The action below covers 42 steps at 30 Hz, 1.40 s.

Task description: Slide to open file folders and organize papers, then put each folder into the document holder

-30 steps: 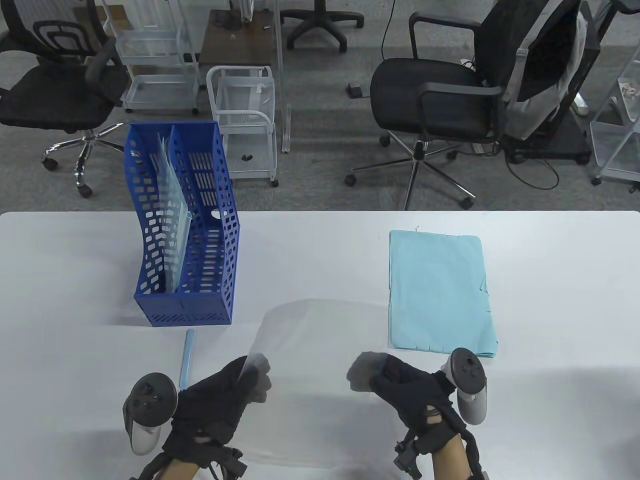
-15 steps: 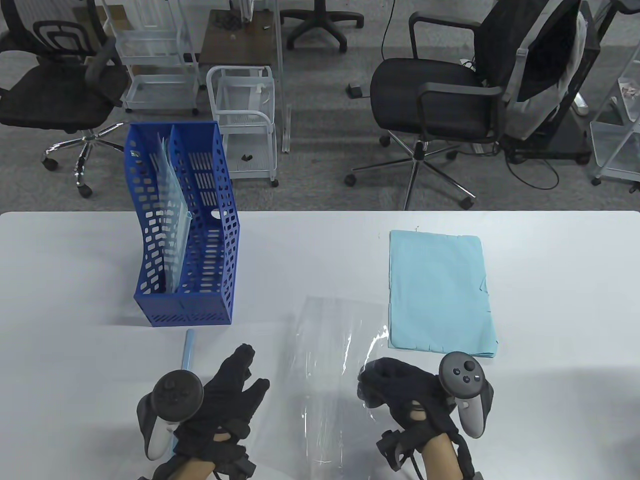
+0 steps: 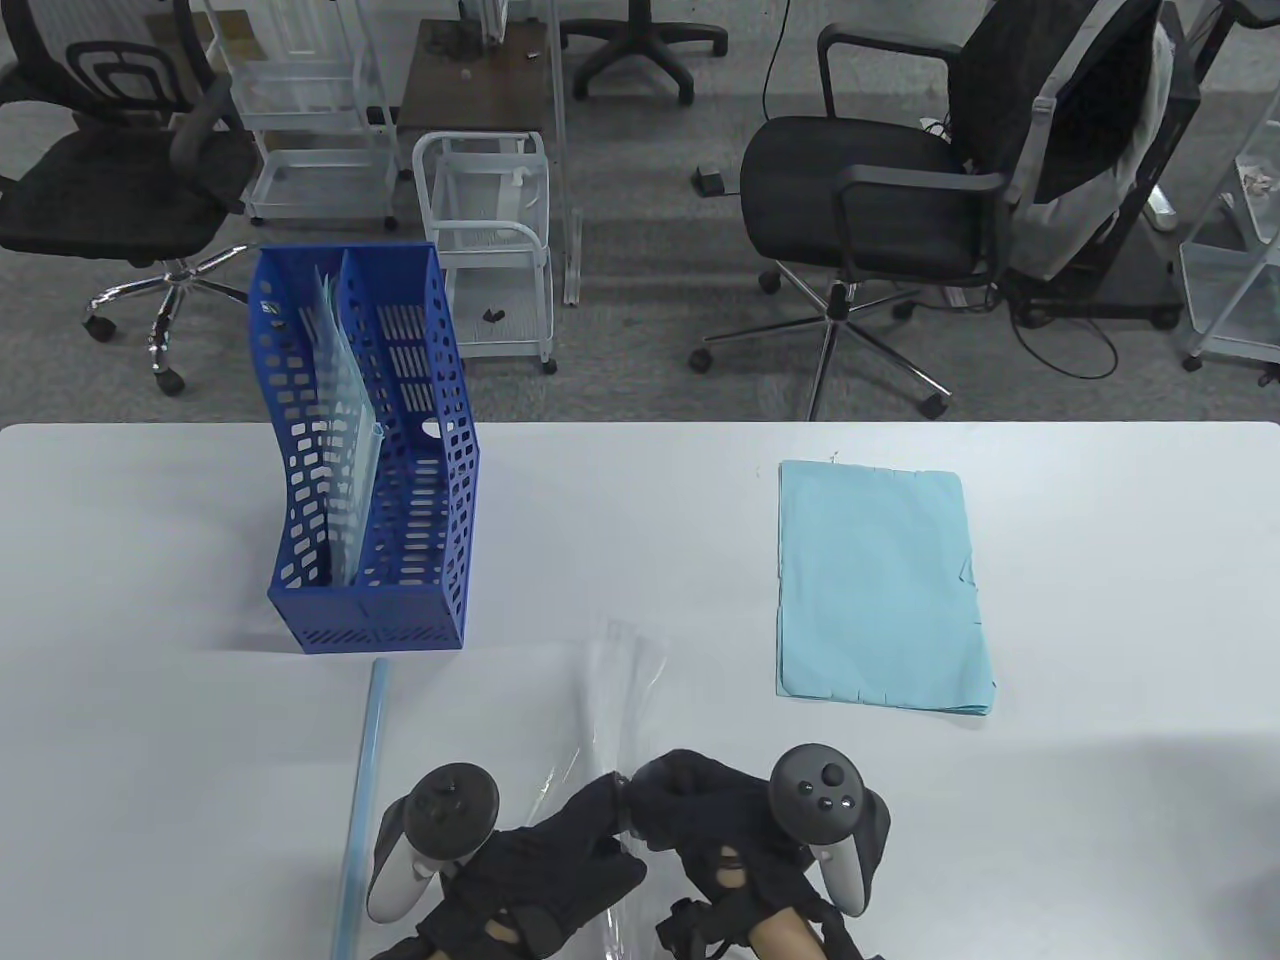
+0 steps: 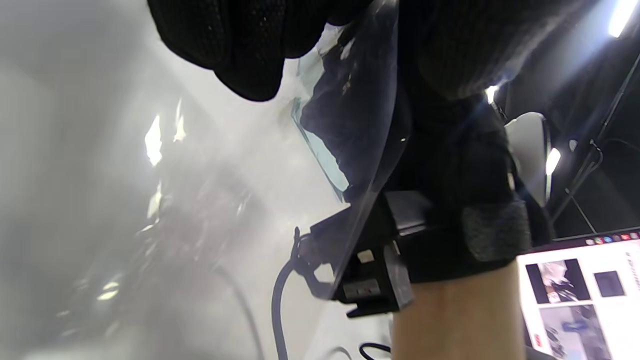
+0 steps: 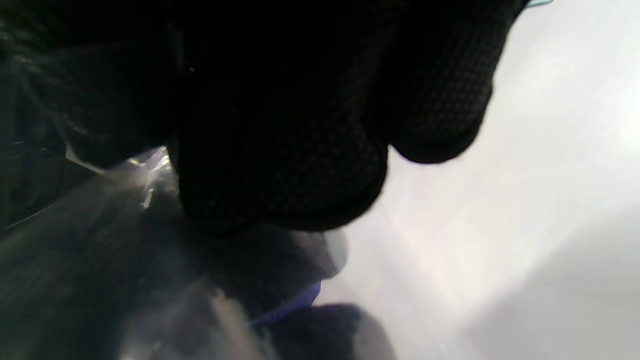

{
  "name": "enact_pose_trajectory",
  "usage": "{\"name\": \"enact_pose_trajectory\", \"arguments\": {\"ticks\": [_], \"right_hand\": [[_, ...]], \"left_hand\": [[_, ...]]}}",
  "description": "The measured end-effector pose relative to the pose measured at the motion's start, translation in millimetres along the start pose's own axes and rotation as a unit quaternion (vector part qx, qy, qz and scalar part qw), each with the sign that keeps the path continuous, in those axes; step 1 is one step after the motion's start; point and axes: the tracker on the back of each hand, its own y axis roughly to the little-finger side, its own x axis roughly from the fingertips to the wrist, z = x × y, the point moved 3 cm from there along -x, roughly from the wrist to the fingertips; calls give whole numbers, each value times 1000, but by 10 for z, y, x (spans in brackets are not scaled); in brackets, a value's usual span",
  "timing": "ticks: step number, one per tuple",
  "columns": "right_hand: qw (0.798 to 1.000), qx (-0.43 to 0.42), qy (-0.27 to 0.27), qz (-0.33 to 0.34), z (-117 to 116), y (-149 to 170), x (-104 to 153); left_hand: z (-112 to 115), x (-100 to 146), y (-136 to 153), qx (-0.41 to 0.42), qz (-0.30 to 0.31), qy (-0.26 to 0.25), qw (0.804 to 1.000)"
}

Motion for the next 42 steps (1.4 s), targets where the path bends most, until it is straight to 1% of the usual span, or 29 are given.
{"name": "enact_pose_trajectory", "arguments": {"ticks": [7,9,12,16,19,21,23,25,27,28,29,31,32,33,35,37,40,41,42], "right_hand": [[1000,16,-19,2,-178,-22,9],[1000,16,-26,6,-187,-32,-2],[999,-4,-38,13,-165,-49,-25],[999,-13,-37,12,-97,-47,-56],[1000,-3,-22,11,34,-56,-82],[999,24,-22,3,176,-54,-103],[998,60,-18,-17,351,-25,-124],[992,117,-10,-41,568,39,-132],[979,187,25,-74,846,159,-130],[974,205,38,-86,926,201,-128],[965,236,59,-103,1049,272,-128],[948,276,90,-130,1205,383,-129],[941,291,101,-140,1248,419,-128],[929,316,116,-152,1307,469,-130],[916,339,130,-172,1368,537,-136],[912,337,135,-189,1401,604,-143],[908,341,133,-203,1401,645,-153],[905,347,134,-206,1396,648,-154],[898,363,134,-211,1385,653,-161]], "left_hand": [[-26,39,39,-46,-32,-87,995],[-60,51,47,-42,-37,-105,993],[-104,73,59,-9,-29,-105,994],[-163,78,113,42,-32,-102,993],[-269,91,171,57,-47,-107,992],[-397,129,193,54,-52,-127,989],[-566,184,205,42,-57,-149,986],[-725,239,208,20,-67,-154,986],[-922,329,225,-1,-84,-176,981],[-984,358,236,-5,-89,-185,979],[-1078,399,257,-12,-103,-197,975],[-1220,468,305,-34,-129,-215,967],[-1269,490,329,-44,-144,-221,964],[-1331,518,367,-61,-167,-224,958],[-1401,541,428,-81,-195,-224,951],[-1450,544,493,-101,-223,-227,943],[-1444,490,578,-117,-248,-219,937],[-1435,474,596,-123,-255,-214,935],[-1417,447,625,-134,-267,-207,932]]}}
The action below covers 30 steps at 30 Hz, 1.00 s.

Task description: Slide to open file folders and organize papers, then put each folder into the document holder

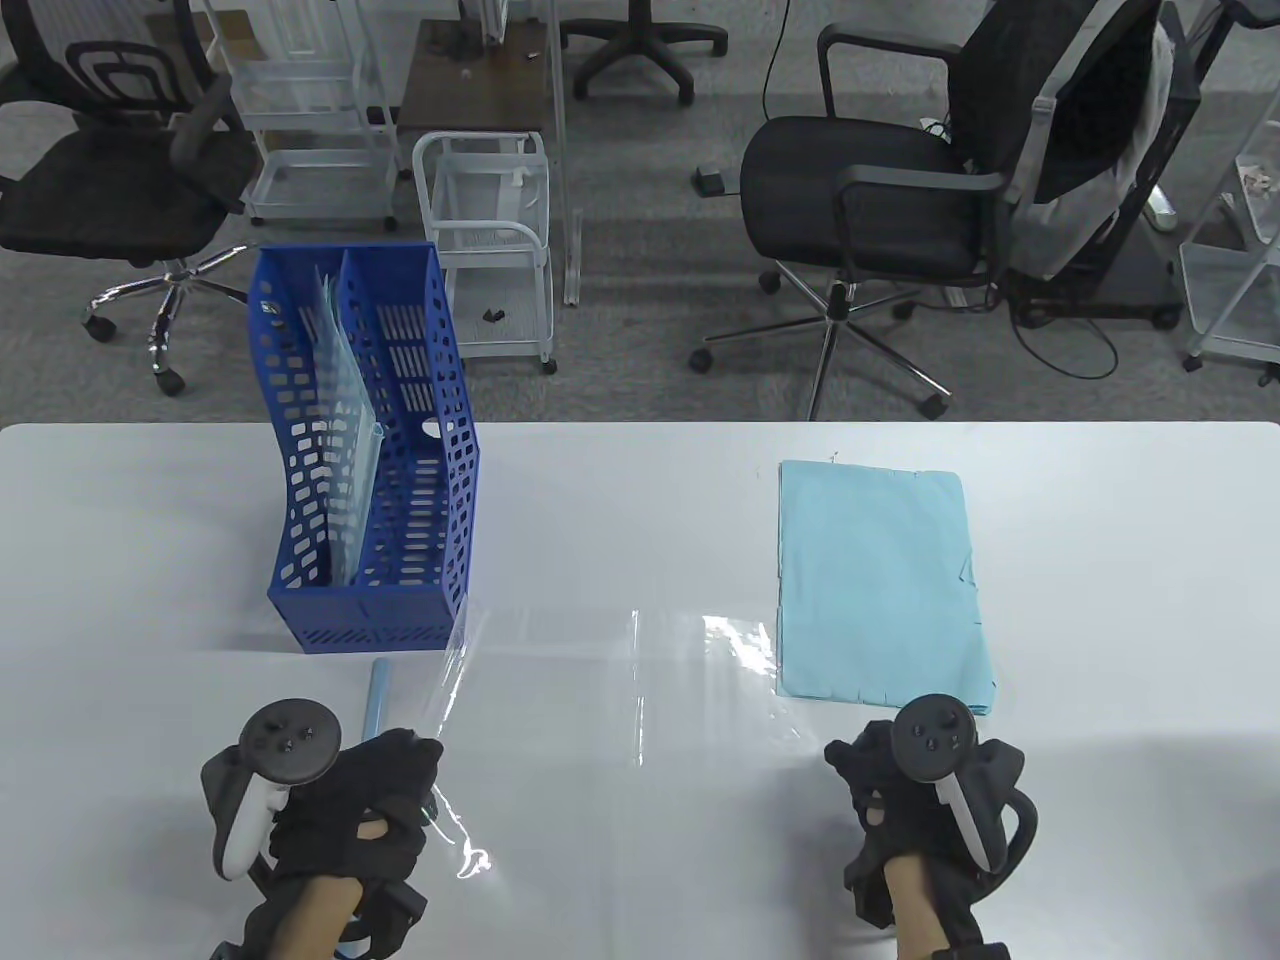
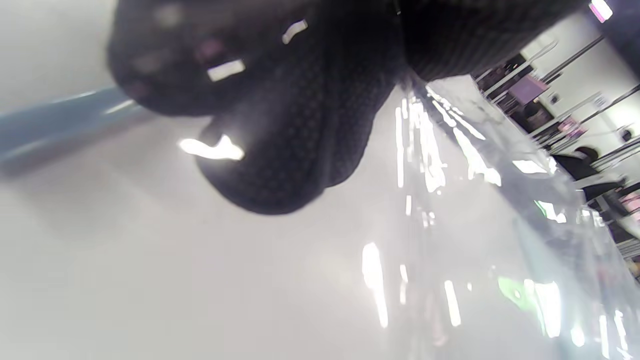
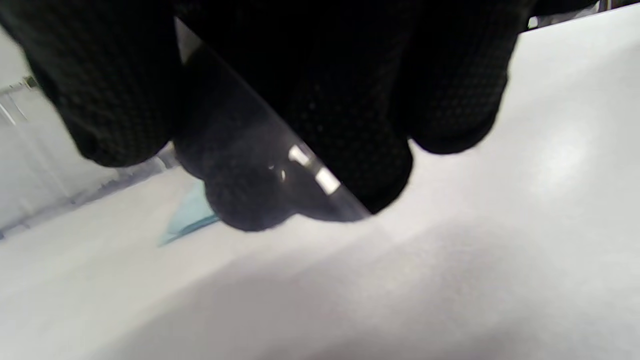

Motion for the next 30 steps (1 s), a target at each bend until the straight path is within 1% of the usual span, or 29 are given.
{"name": "enact_pose_trajectory", "arguments": {"ticks": [4,11,19,26,28,30], "right_hand": [[999,38,6,-15,-38,-11,-19],[995,89,-15,-30,-153,-49,-72],[991,129,-12,-40,-226,-93,-83],[989,141,-14,-44,-251,-92,-85],[988,144,-10,-47,-232,-91,-71],[987,151,-5,-57,-206,-90,-49]], "left_hand": [[116,-67,0,-48,-20,12,999],[241,-117,-11,-79,-37,33,996],[279,-126,-25,-105,-43,20,993],[259,-107,-19,-121,-59,17,991],[226,-84,-26,-131,-64,4,989],[171,-41,-45,-140,-67,-20,988]]}}
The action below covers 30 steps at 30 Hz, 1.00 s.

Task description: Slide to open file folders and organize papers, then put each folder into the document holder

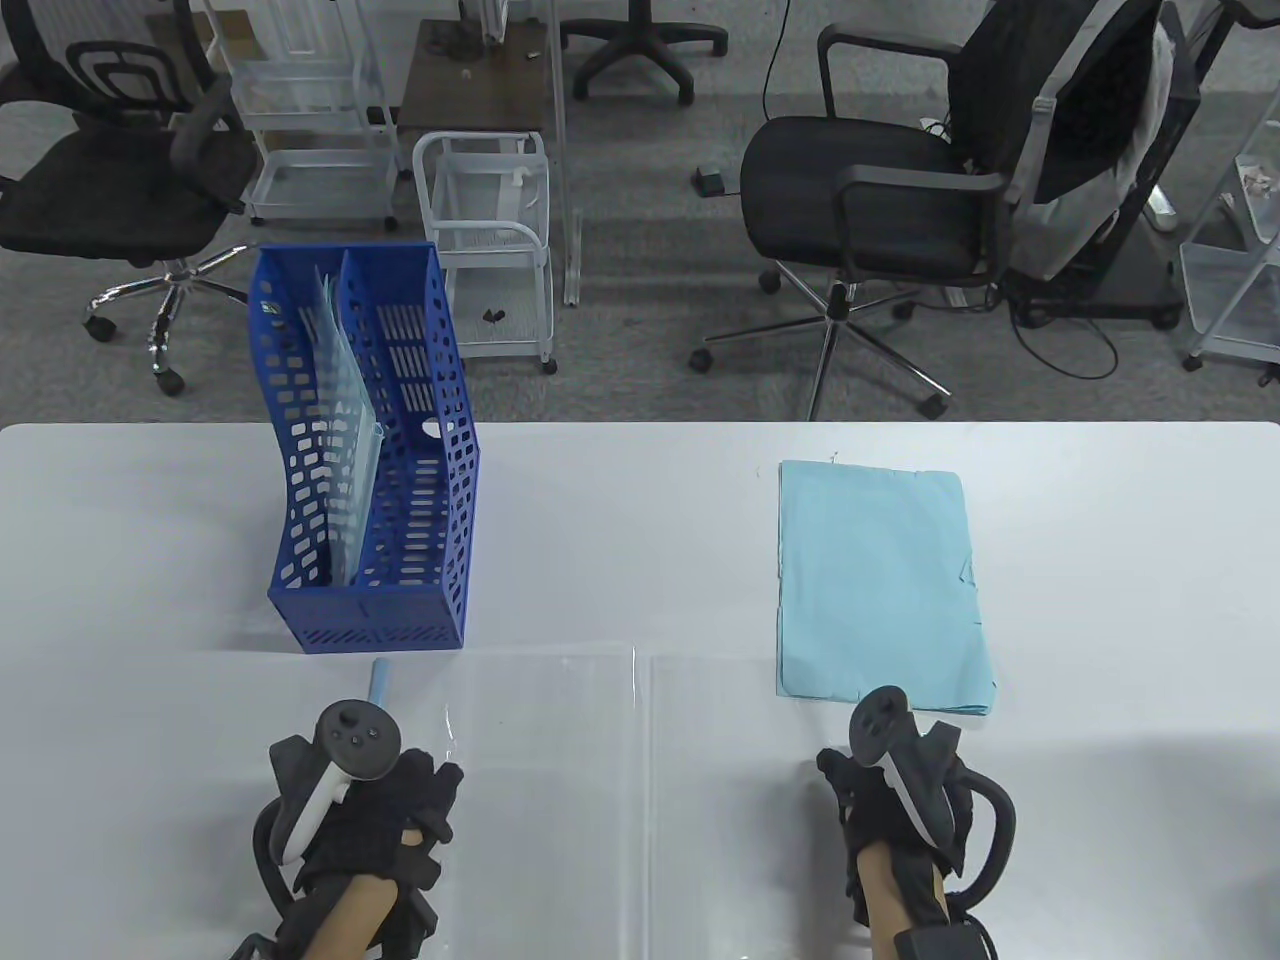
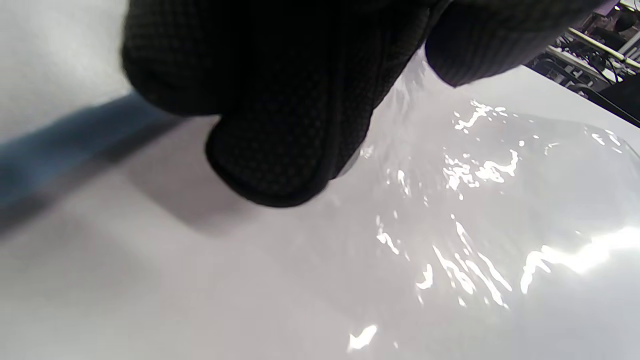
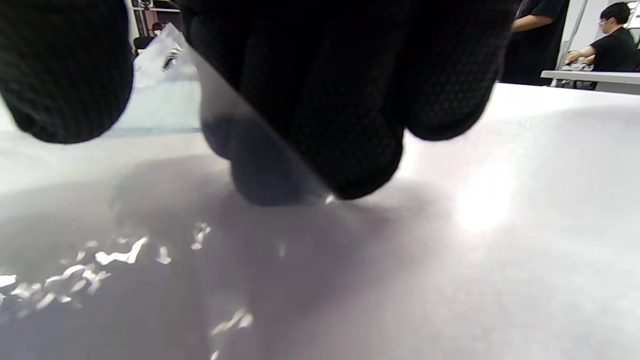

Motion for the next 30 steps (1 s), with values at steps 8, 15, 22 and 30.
{"name": "enact_pose_trajectory", "arguments": {"ticks": [8,15,22,30], "right_hand": [[998,-25,50,-32,86,132,-29],[992,-62,98,38,324,-99,-240],[999,-25,-18,45,233,-578,-760],[995,-7,-96,31,11,-824,-1218]], "left_hand": [[-235,317,-147,-26,38,-148,988],[-149,423,-388,-49,144,-181,972],[130,297,-484,-131,124,-114,977],[232,299,-526,-158,111,-87,977]]}}
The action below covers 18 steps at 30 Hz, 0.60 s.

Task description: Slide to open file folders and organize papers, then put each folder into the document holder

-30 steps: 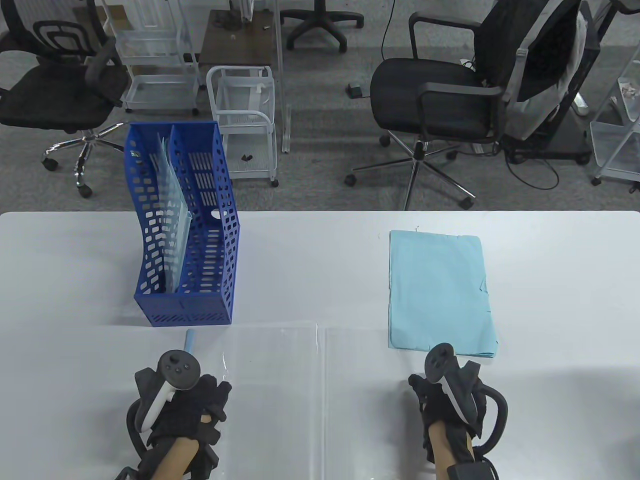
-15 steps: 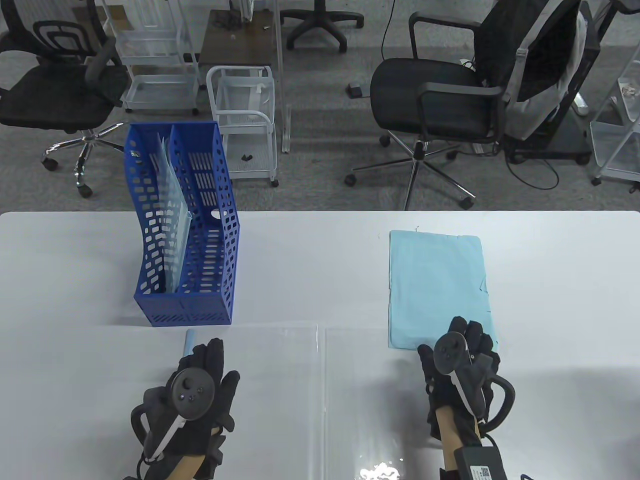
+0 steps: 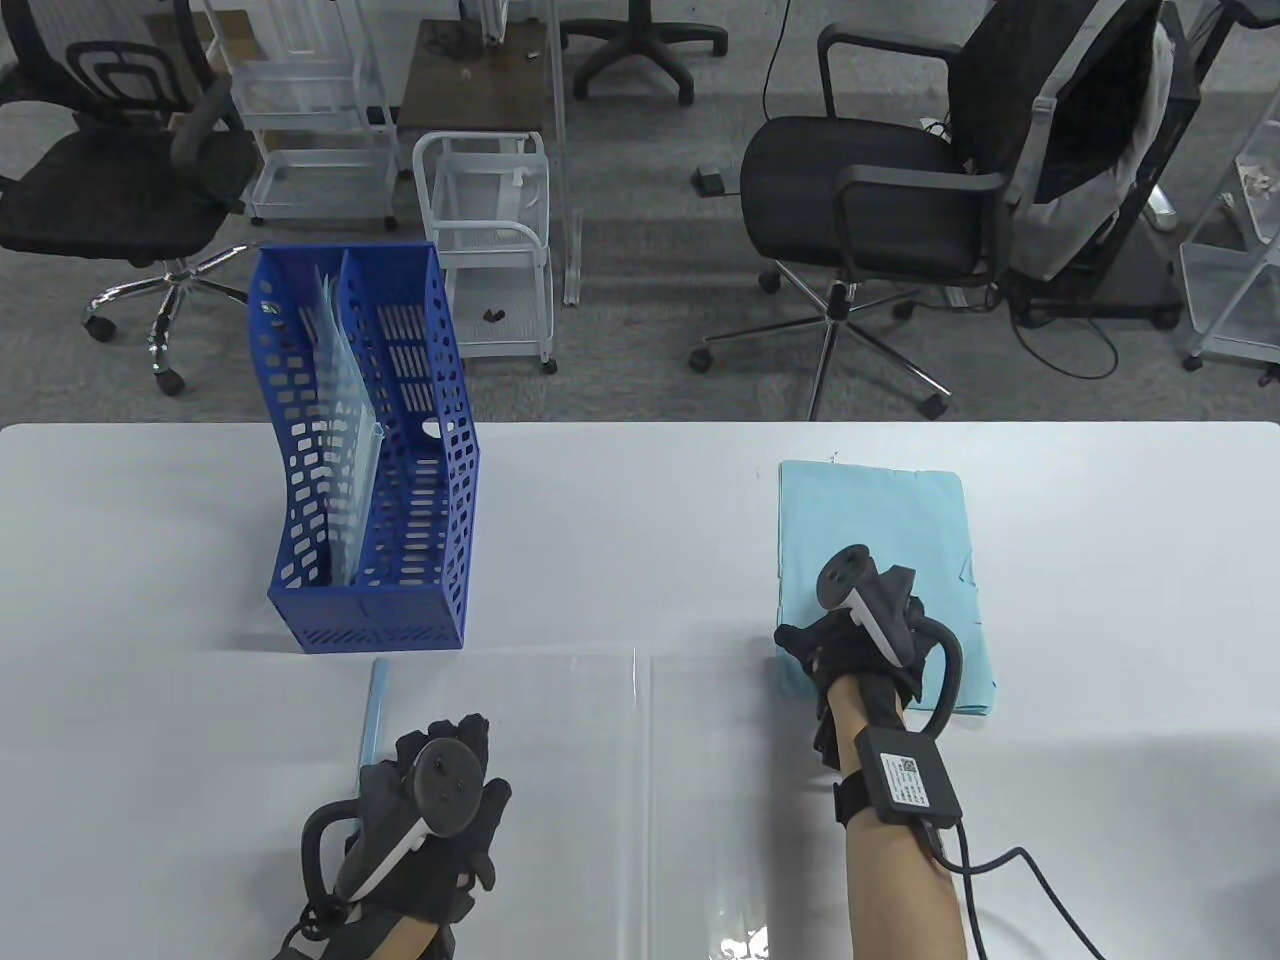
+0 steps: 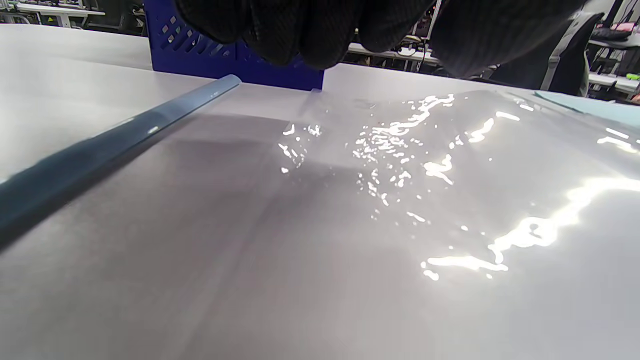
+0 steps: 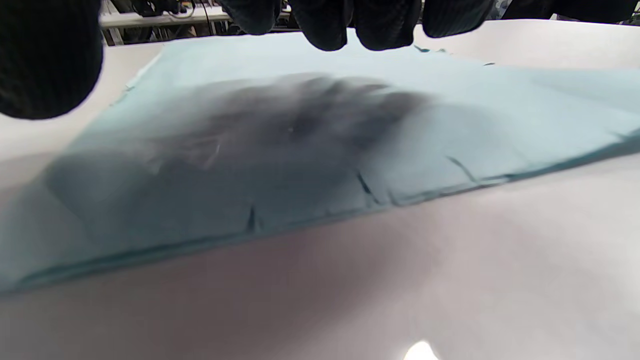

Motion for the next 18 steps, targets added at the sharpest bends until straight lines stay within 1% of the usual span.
{"name": "enact_pose_trajectory", "arguments": {"ticks": [3,5,7,10,12,15,18], "right_hand": [[1000,11,-23,-6,-17,-34,-113],[999,19,-44,-12,-53,-31,-175],[999,15,-29,-10,-30,-39,-197],[999,31,-27,-9,-4,-60,-210],[999,34,-25,-11,13,-77,-222],[999,38,-6,-19,45,-87,-242],[999,43,19,-28,87,-73,-275]], "left_hand": [[31,-7,-12,-13,-9,-13,1000],[48,-16,-21,-8,-3,-13,1000],[54,-11,-30,-7,-2,-9,1000],[88,-19,-59,-9,2,2,1000],[141,-38,-68,-12,-1,25,1000],[190,-58,-73,-14,-4,41,999],[185,-59,-73,-8,-1,39,999]]}}
